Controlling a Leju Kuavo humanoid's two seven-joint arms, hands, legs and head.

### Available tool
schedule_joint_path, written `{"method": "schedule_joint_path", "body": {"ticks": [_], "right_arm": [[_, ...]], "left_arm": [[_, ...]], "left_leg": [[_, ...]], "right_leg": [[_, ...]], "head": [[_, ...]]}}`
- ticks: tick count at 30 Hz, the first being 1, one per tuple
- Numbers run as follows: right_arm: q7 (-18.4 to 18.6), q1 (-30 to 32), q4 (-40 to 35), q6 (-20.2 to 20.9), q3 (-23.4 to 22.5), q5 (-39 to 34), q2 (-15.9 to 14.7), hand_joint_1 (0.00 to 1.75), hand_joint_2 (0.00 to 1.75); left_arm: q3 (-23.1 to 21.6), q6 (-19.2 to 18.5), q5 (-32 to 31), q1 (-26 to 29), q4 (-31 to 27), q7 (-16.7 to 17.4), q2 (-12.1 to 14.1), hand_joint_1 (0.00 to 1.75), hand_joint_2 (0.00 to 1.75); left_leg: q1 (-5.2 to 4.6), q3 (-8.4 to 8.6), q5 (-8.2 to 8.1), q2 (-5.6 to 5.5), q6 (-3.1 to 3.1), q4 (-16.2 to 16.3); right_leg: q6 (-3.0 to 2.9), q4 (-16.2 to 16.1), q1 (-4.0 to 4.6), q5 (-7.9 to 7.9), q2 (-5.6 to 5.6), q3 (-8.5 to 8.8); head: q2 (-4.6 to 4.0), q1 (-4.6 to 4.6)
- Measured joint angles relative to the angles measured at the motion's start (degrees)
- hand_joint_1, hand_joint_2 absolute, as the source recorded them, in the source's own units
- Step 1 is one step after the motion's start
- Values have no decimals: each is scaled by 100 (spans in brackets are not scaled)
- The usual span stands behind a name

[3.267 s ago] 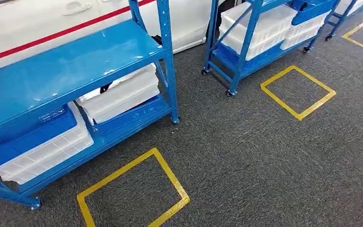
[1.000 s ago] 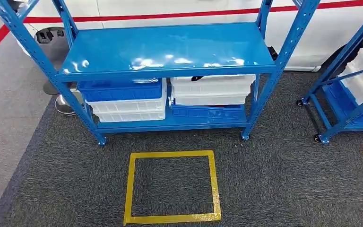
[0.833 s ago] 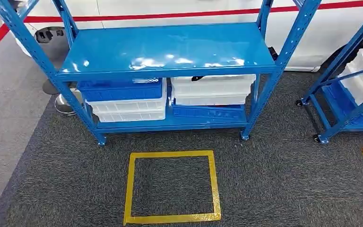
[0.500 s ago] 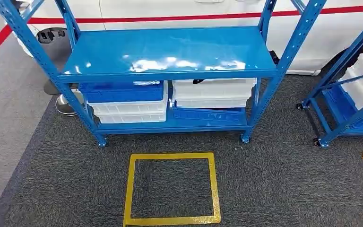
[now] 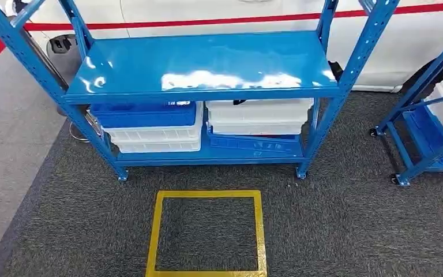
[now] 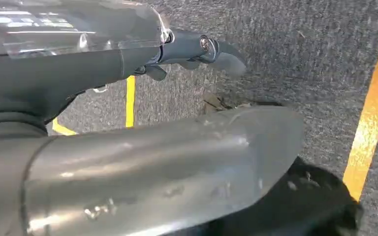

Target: Take the parts from the cabinet and place them on the table.

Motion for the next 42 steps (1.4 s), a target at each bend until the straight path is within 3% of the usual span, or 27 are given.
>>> {"method": "schedule_joint_path", "body": {"ticks": [1,2,3,6,7,8,9,12,13,14,17,18,19,21,24,26,27,28,29,30,32,34,36,37,38,42], "right_arm": [[0,0,0,2,-2,0,0,0,0],[2,16,0,11,-2,0,4,0,0],[4,14,6,26,-2,0,20,0,0],[9,-8,7,44,-4,0,15,0,0],[9,-37,4,39,-4,0,17,0,0],[9,-14,-7,33,-4,0,15,0,0],[7,-8,-7,33,-7,0,13,0,0],[7,-8,-7,33,-20,0,11,0,0],[5,-5,-7,33,-24,0,9,0,0],[-13,1,-7,31,-24,0,7,0,0],[-13,4,-7,26,-26,0,2,0,0],[2,8,2,26,-26,0,-9,0,0],[2,-3,2,28,-26,0,-7,0,0],[2,0,2,37,-26,0,-7,0,0],[4,26,2,44,-26,0,-4,0,0],[4,20,2,66,-26,0,-4,0,0],[4,19,2,66,-26,0,-4,0,0],[4,19,2,66,-26,0,-4,0,0],[4,21,2,68,-26,0,-4,0,0],[9,24,2,68,-26,2,-4,0,0],[9,22,2,68,-26,20,-2,0,0],[11,17,2,68,-26,35,-2,0,0],[11,5,2,70,-26,39,-2,0,0],[11,10,2,68,-26,39,-4,0,0],[11,7,2,68,-26,42,-4,0,0],[11,5,2,68,-24,42,-4,0,0]], "left_arm": [[2,2,0,4,0,0,0,0,0],[7,4,0,6,0,0,2,0,0],[15,11,0,3,0,2,18,0,0],[15,15,-2,-16,0,11,15,0,0],[17,17,-2,-16,0,17,15,0,0],[17,17,-2,-3,0,26,11,0,0],[17,18,-4,-6,0,28,7,0,0],[18,22,-13,-17,0,33,4,0,0],[18,22,-13,-14,0,37,2,0,0],[17,22,-15,-6,0,37,-2,0,0],[17,22,-20,-2,0,42,-24,0,0],[20,22,-20,-10,0,42,-31,0,0],[20,22,-20,-16,0,44,-31,0,0],[18,24,-20,-19,0,44,-31,0,0],[18,20,-20,-28,0,44,-31,0,0],[17,0,-33,-30,0,44,-31,0,0],[17,-2,-39,-28,0,44,-31,0,0],[17,-2,-44,-20,0,50,-31,0,0],[18,-4,-46,-13,0,63,-31,0,0],[17,-2,-48,-6,0,74,-31,0,0],[17,-2,-57,-6,0,85,-29,0,0],[17,-18,-59,-11,0,96,-31,0,0],[17,-31,-61,-31,0,98,-31,0,0],[18,-39,-61,-13,0,98,-31,0,0],[17,-46,-61,-4,0,101,-31,0,0],[17,-48,-63,-12,0,105,-31,0,0]], "left_leg": [[-44,183,321,3,88,-504],[-106,318,507,21,211,-935],[-138,364,404,61,268,-931],[-205,480,337,54,287,-1099],[-189,557,339,50,284,-1216],[-105,680,371,56,259,-1355],[-113,775,365,44,273,-1445],[-127,838,297,42,303,-1450],[-133,873,264,33,305,-1448],[-134,925,229,15,301,-1445],[-136,1093,88,-16,253,-1416],[-176,1078,44,-18,211,-1394],[-174,1059,12,-43,178,-1370],[-144,1066,9,-30,125,-1410],[-141,1051,-126,-3,15,-1241],[-75,573,-541,-1,-84,-344],[-49,336,-677,-1,-114,66],[-24,166,-677,0,-143,318],[-6,136,-532,0,-163,277],[10,229,-272,1,-174,-18],[34,614,342,20,-183,-990],[-21,748,294,27,-122,-1354],[-32,715,289,18,-36,-1330],[-5,727,317,10,-46,-1363],[-23,730,317,5,-45,-1363],[-42,755,284,5,36,-1363]], "right_leg": [[-2,-6,17,-42,-3,68],[-3,-26,11,-83,-8,109],[31,-40,33,-105,-27,127],[140,-129,-30,-129,-49,192],[181,-193,-2,-137,-65,280],[200,-203,-25,-177,-61,340],[217,54,-21,-267,-34,220],[264,1336,-23,-682,-6,-656],[273,1519,-22,-618,-7,-851],[274,1401,-18,-381,-6,-887],[212,79,-2,606,-1,-447],[170,-2,42,498,12,-401],[131,-135,30,445,11,-342],[83,-123,56,436,23,-357],[12,-249,-14,452,9,-257],[-35,-253,-20,422,-7,-230],[-37,-253,-20,405,-12,-217],[-30,-252,-26,384,-11,-196],[-16,-251,-36,363,-9,-164],[2,-249,-50,338,-7,-124],[60,-250,-75,284,-4,-36],[137,-225,-47,247,1,-54],[196,-263,-39,262,-7,-69],[65,-243,-32,254,-2,-60],[28,-252,-41,246,-11,-52],[64,-336,-50,268,-11,12]], "head": [[0,-2],[0,0],[0,50],[0,9],[0,4],[0,15],[0,35],[0,33],[0,30],[0,33],[0,35],[0,24],[0,31],[0,9],[0,-18],[0,-55],[0,-52],[0,-55],[0,-52],[0,-52],[0,-55],[0,-77],[0,-50],[-2,-31],[0,-33],[0,-26]]}}
